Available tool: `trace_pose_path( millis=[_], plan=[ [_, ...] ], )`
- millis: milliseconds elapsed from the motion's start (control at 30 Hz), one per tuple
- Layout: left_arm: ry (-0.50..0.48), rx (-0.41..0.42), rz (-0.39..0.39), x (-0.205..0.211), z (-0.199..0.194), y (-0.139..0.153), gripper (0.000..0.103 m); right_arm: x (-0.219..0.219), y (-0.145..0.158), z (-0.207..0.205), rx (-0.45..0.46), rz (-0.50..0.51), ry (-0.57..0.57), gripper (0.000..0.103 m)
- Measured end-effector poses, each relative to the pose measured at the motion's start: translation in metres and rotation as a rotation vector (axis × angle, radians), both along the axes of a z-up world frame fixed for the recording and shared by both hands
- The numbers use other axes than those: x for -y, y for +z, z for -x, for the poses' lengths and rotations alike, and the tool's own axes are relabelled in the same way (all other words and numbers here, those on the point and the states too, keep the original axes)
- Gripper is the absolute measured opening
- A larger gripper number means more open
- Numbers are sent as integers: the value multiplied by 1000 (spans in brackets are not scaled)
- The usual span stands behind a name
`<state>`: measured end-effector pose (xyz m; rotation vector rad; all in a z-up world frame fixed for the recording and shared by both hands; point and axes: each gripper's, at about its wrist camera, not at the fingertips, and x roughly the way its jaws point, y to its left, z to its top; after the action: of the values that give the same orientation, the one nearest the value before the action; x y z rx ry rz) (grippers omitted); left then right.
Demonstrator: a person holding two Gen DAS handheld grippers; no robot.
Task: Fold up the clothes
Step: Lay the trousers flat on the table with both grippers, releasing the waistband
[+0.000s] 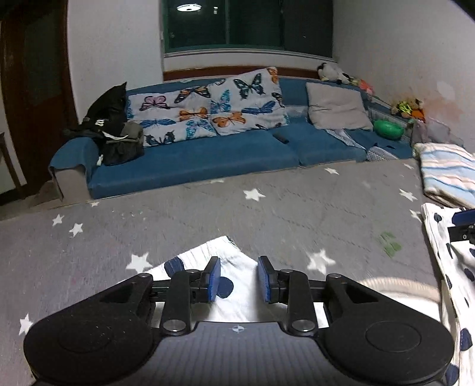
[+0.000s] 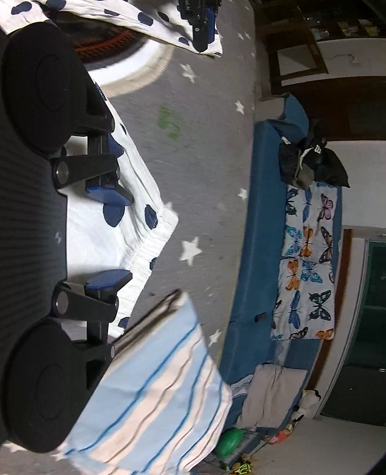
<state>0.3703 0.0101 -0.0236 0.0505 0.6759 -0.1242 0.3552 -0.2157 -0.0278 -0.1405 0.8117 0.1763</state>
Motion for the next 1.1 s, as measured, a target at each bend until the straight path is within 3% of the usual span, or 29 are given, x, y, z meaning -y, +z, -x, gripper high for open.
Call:
trace_pose_path(
  millis=[100, 200, 333, 600, 833, 1033, 1100],
  plan=[
    [3, 5, 35, -6, 11, 8, 43, 0, 6, -1, 11, 13, -12, 58],
    [9, 14, 53, -15, 38, 17, 45, 1, 16, 14, 24, 5, 9, 60],
    [18, 26, 76, -28, 73, 29, 46, -1, 27, 50, 11, -11, 66, 61],
    [91, -47, 70, -52, 179, 26, 48, -16, 30, 142, -37, -46, 185, 63],
    [71, -37, 69, -38, 250, 25, 47, -29, 25, 209, -29, -69, 224, 63],
    [84, -52, 50, -24, 267, 13, 38, -33, 21, 242, -9, -99, 218, 64],
    [89, -48, 47, -22, 270, 11, 23, -34, 21, 251, 0, -107, 214, 65]
  ],
)
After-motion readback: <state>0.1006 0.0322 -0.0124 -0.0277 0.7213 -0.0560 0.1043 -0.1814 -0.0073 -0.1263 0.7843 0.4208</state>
